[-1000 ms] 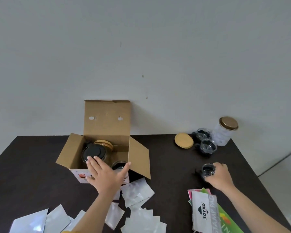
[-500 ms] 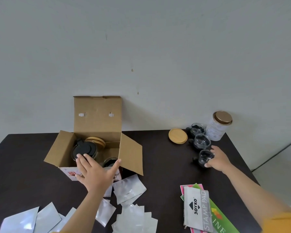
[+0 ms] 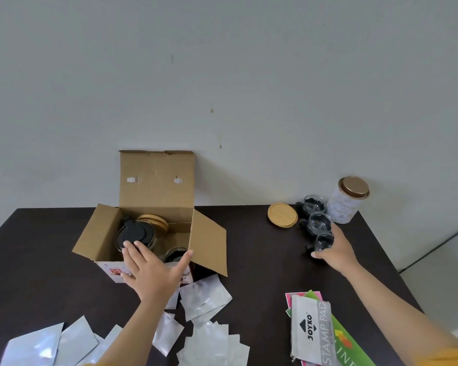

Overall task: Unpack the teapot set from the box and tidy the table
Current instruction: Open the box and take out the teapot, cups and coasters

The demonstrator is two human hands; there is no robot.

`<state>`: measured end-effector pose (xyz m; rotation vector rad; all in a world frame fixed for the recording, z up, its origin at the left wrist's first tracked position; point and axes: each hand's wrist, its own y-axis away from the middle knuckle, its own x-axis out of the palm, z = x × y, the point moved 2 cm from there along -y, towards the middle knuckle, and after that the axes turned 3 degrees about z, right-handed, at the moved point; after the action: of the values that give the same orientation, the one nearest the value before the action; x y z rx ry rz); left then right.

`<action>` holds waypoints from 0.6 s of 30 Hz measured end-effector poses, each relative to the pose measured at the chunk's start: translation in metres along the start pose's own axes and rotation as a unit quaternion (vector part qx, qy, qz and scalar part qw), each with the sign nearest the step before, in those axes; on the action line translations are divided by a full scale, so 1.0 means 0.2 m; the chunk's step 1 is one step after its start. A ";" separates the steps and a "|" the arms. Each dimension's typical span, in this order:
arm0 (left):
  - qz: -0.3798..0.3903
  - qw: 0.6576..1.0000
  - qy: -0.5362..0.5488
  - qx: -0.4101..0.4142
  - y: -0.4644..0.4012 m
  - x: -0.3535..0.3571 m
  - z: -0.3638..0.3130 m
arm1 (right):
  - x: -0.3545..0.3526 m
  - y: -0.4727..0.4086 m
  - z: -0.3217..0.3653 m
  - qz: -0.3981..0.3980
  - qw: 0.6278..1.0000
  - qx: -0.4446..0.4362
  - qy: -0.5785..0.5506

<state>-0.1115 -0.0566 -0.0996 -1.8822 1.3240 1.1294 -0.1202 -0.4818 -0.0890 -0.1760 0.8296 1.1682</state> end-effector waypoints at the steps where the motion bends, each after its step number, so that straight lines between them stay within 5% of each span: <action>1: 0.002 1.000 0.001 0.000 0.00 0.00 0.00 | 0.03 0.03 0.05 -0.006 1.000 -0.012 0.000; 6: 0.018 1.000 -0.002 -0.005 0.00 -0.01 -0.01 | 0.30 0.21 0.43 0.016 0.989 -0.144 -0.016; 14: 0.055 0.998 -0.019 -0.009 -0.01 -0.04 0.00 | 0.87 0.44 1.12 0.193 0.947 -0.256 -0.026; 18: 0.075 0.997 -0.021 -0.013 -0.02 -0.05 -0.01 | 1.11 0.44 1.38 0.290 0.910 -0.249 0.164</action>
<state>-0.1087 -0.0511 -0.0894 -1.7908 1.4531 1.2606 -0.0326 -0.1356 -0.0169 -0.5884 0.8885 1.9452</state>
